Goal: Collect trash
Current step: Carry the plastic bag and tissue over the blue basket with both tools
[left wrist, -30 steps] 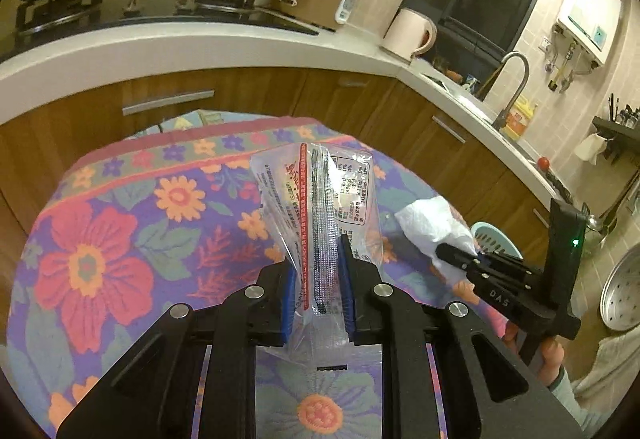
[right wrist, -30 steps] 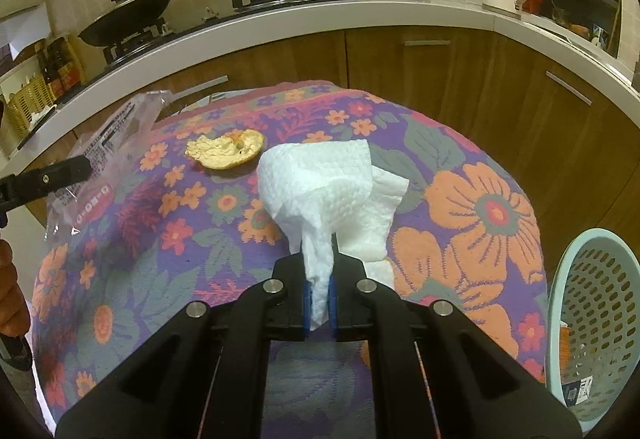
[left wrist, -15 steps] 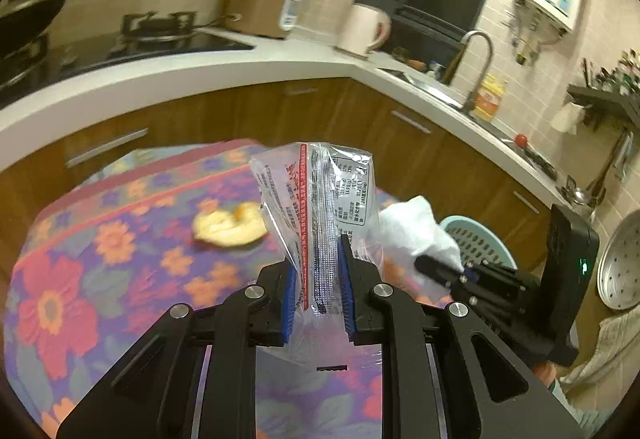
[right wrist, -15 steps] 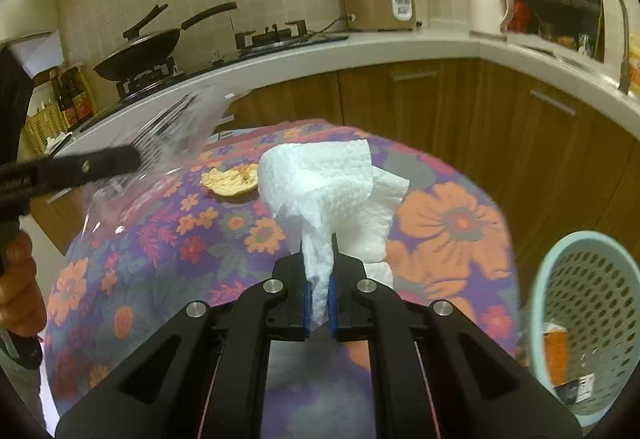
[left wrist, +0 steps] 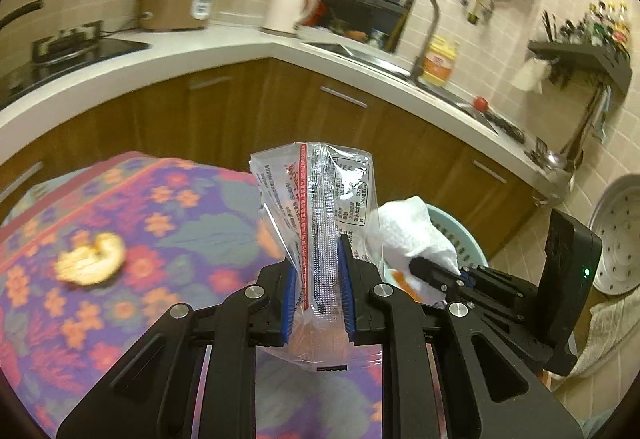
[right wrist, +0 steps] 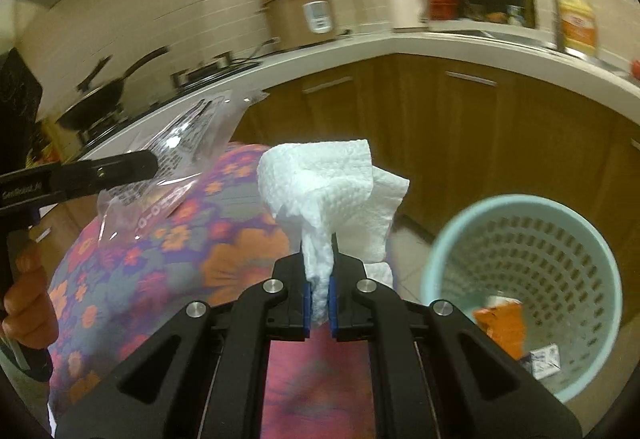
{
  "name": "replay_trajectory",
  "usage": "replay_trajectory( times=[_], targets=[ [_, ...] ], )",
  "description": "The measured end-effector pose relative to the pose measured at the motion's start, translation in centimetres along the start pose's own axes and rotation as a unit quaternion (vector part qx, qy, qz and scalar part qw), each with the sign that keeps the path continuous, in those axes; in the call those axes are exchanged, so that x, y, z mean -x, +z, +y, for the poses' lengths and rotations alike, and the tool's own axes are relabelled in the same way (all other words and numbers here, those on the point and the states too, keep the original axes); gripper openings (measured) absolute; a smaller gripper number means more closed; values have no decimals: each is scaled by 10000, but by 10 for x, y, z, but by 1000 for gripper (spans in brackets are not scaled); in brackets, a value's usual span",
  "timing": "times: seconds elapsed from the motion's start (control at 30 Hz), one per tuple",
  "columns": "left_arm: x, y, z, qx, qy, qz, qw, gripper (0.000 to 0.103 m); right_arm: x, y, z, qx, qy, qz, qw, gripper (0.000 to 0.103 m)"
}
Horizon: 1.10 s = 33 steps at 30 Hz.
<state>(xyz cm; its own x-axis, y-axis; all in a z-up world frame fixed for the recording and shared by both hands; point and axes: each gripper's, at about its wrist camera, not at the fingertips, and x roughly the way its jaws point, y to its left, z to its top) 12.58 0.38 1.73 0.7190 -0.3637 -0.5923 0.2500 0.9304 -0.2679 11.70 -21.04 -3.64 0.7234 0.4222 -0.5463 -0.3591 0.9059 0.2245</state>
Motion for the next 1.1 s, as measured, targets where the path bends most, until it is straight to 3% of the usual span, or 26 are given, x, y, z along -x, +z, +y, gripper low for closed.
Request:
replay_trajectory(
  times=[0.27, 0.73, 0.9, 1.1],
  targets=[
    [-54, 6, -47, -313, -345, 325, 9984, 17, 10, -6, -70, -671, -367, -54, 9971, 4],
    [-129, 3, -107, -841, -742, 887, 9897, 17, 24, -30, -152, -1514, -894, -94, 9844, 4],
    [-148, 6, -119, -923, -818, 988, 9874, 17, 42, -37, -187, -1947, -904, -289, 9763, 4],
    [-174, 10, -131, -1023, -898, 1122, 9843, 17, 40, -40, -207, -2134, -793, -214, 9735, 4]
  ],
)
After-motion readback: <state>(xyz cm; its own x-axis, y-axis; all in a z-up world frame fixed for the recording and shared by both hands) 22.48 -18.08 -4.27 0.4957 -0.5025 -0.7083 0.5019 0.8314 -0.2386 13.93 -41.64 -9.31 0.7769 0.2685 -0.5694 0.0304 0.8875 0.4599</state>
